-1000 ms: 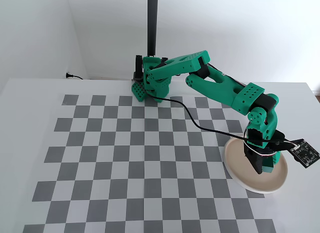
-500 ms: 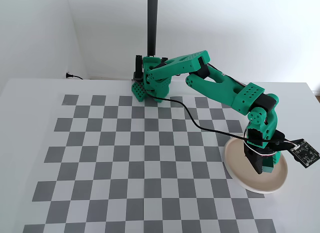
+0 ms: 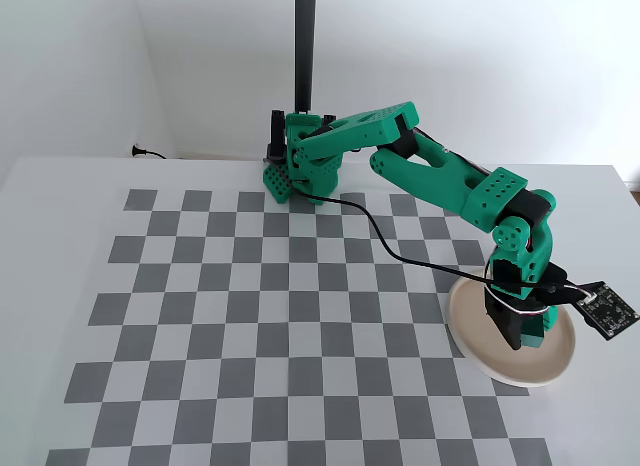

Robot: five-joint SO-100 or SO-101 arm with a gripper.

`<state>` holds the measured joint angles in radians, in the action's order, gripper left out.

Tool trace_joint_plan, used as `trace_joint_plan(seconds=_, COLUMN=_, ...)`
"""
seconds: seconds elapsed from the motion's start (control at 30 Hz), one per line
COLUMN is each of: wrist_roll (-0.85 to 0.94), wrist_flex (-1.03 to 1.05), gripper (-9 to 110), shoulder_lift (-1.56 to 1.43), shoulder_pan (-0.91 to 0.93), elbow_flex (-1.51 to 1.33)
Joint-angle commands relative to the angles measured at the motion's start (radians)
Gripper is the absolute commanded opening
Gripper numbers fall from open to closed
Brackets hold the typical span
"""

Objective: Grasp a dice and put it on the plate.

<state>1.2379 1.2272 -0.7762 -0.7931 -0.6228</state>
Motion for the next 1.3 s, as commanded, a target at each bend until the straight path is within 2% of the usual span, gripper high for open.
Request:
trace_joint_plan(seconds=0.0, wrist_roll=-0.005, wrist_flex=-0.008, gripper=18, shoulder_lift=-0.077, shoulder_pan=0.008, elbow_flex=0.103)
trace_joint_plan(seconds=0.13, wrist_roll=0.000, wrist_flex=-0.009, gripper=23, shoulder_lift=-0.075, shoulder_pan=0.006, elbow_flex=0.103)
trace_joint_plan(seconds=0.57, wrist_roll=0.002, wrist_flex=0.009, gripper=22, shoulder_lift=-0.112, shoulder_pan=0.012, elbow_flex=0.103)
trace_joint_plan(seconds=1.27, wrist_roll=-0.006, wrist_flex=0.382, gripper=14, shoulder_lift=-0.557, shoulder_pan=0.074, elbow_flex=0.101)
